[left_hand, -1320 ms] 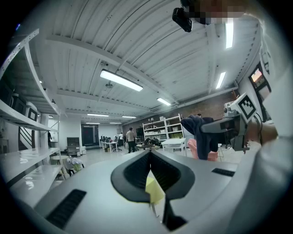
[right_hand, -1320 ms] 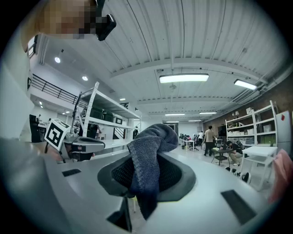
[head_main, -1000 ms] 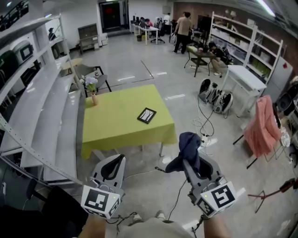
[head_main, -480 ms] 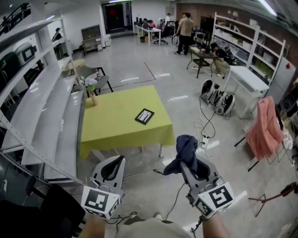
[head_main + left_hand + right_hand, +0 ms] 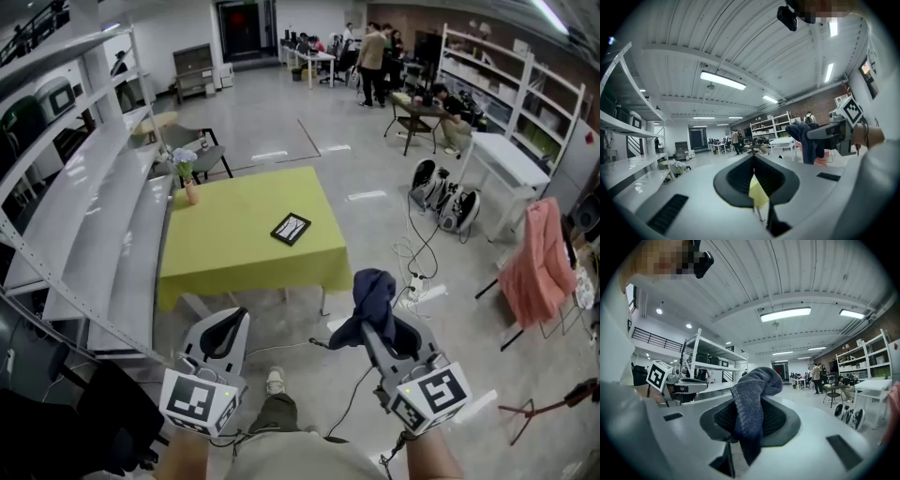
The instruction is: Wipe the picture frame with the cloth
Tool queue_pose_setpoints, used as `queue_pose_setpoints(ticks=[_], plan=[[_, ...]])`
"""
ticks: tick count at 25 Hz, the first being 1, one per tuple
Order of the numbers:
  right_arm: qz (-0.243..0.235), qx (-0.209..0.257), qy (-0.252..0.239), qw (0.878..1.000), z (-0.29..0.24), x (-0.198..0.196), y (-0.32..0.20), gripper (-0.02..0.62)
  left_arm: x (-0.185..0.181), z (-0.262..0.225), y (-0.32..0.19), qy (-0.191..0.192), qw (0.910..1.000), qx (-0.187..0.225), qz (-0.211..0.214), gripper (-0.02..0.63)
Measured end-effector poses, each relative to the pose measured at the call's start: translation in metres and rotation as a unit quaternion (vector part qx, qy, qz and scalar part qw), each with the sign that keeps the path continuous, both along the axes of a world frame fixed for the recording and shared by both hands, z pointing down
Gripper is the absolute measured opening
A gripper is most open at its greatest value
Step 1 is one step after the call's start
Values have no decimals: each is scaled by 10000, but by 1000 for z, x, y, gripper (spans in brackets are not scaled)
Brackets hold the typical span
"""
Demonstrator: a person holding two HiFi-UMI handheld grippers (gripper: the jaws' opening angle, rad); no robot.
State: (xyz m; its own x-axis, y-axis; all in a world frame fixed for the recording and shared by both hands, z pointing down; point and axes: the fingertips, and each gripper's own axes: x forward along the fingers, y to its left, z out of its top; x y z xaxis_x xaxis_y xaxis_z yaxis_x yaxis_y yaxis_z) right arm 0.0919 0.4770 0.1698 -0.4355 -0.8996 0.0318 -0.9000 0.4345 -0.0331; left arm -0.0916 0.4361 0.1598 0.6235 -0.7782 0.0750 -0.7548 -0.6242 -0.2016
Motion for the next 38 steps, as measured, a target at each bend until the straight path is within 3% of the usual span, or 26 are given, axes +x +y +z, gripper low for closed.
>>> queue_pose_setpoints(ticks=[7,14,38], plan=[[-81,-30,101,9999,12,-2,-41,110,9,13,-42,25,10000,-2,73,8],[-64,-226,170,9996,30,-7,-113,110,9,28,-115,33,9998,-143,149,8],[433,-757,388,9954,48,-43,-443,110,-15,64,-441,-29,9950,-711,707,8]])
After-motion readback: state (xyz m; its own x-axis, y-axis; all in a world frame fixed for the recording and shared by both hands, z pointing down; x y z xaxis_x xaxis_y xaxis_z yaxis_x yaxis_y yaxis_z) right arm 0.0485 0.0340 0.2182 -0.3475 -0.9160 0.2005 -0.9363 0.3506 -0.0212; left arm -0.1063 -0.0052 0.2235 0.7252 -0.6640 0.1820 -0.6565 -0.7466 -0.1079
